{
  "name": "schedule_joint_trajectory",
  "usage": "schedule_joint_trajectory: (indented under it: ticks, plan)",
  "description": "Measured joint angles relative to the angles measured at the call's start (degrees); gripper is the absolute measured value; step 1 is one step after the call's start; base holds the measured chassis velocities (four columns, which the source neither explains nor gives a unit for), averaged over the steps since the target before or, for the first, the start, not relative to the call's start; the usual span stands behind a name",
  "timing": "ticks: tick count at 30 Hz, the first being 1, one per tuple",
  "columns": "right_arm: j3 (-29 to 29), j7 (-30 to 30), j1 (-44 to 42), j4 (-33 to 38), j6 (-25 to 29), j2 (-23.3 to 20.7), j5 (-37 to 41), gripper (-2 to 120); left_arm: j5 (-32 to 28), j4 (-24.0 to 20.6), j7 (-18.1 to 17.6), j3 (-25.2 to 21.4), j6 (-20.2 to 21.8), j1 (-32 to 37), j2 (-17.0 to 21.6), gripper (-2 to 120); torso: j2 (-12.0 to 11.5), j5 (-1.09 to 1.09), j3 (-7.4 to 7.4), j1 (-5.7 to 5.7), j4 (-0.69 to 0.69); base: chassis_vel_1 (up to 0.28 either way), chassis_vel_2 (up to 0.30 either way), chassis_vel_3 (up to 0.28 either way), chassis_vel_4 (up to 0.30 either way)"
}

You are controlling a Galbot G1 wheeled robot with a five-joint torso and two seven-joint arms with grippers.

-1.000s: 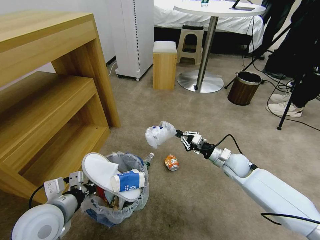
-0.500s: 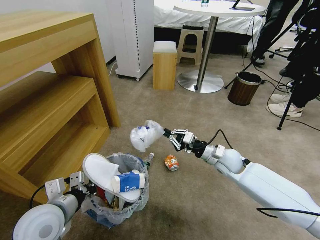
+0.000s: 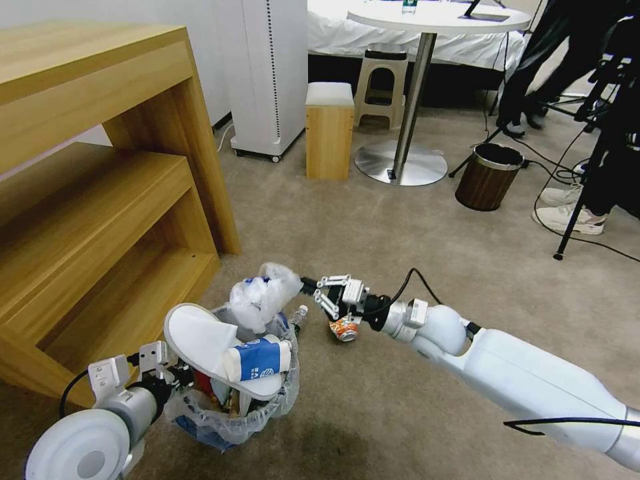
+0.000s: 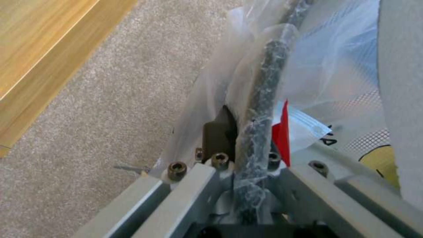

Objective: Pick up the trash bin and place the garbage on the floor into it.

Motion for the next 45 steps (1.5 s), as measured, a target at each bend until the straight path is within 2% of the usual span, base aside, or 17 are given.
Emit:
schedule_joint_trajectory:
  ticks: [6,27,45]
  plan:
    - [-3.92,2.14,1.19,1.03,-1.10,-0.15,1.42,0,0.05,-0.56,-0.03,-0.24,-0.23,0.04,-0.27,0,0.00,-0.01,0.00,0.00,0.00,0.000,0.000,0.000,0.000]
    - [-9.50,7.64,-1.44,0.60,-3.34,1.46,3.28,0,0.82,-1.43,-0.05,-0.05,-0.61,0.27,-1.94,0,0.00,-0.01,0.00,0.00,0.00,0.000,0.000,0.000,0.000]
    - [-10.73,10.09,-2.55,-2.23,-4.45,2.79,4.08,0,1.46,-2.68,-0.01,0.16,-0.83,0.89,-3.31,0,0.00,-0.01,0.00,0.00,0.00,0.000,0.000,0.000,0.000]
